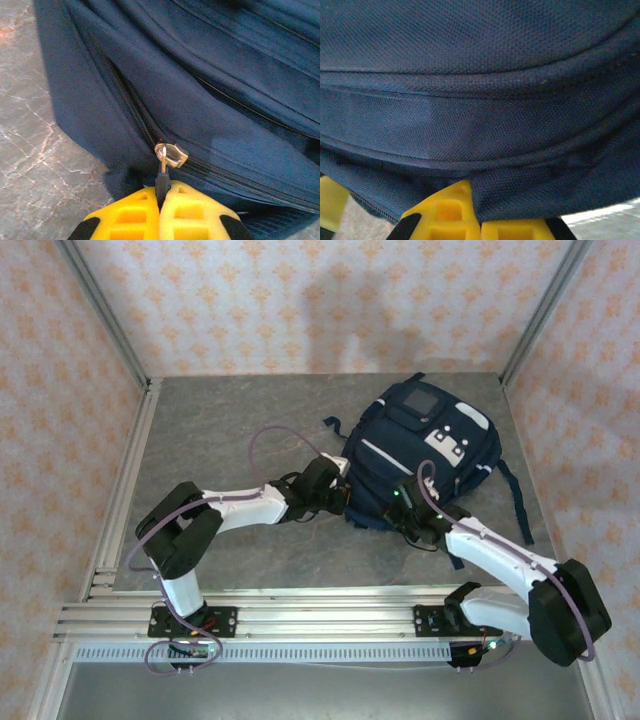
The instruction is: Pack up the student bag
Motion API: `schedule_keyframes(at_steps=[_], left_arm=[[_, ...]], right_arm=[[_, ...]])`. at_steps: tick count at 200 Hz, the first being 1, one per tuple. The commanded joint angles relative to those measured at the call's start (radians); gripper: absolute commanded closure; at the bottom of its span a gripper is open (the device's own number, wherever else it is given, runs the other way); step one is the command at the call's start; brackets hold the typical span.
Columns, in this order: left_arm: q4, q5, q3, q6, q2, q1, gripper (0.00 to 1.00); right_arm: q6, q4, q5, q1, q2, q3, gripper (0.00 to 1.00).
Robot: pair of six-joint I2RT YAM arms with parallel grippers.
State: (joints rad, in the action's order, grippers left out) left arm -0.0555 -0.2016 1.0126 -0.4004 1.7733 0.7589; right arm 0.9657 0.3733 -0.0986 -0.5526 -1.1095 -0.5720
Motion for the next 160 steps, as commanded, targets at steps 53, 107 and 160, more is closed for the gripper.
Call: schedule_keyframes(at_steps=[53,107,160], left_arm=[[-0.018,0.038,0.016,-0.054,0.033,-0.021,1.00],[-0.052,0.020,0.012,-0.064,0.058,-0.004,1.00],[-0.099,-0.002,-0.020,-0.092,0.055,-0.003,1.00]], right_arm=[[-0.247,0.340,0.089,0.031,0.061,-0.187,0.53],[-0.240,0.502,0.279,0.023,-0.145,-0.594,0.49],[-0.321,0.585,0.469,0.039,-0.716,-1.088,0.43]])
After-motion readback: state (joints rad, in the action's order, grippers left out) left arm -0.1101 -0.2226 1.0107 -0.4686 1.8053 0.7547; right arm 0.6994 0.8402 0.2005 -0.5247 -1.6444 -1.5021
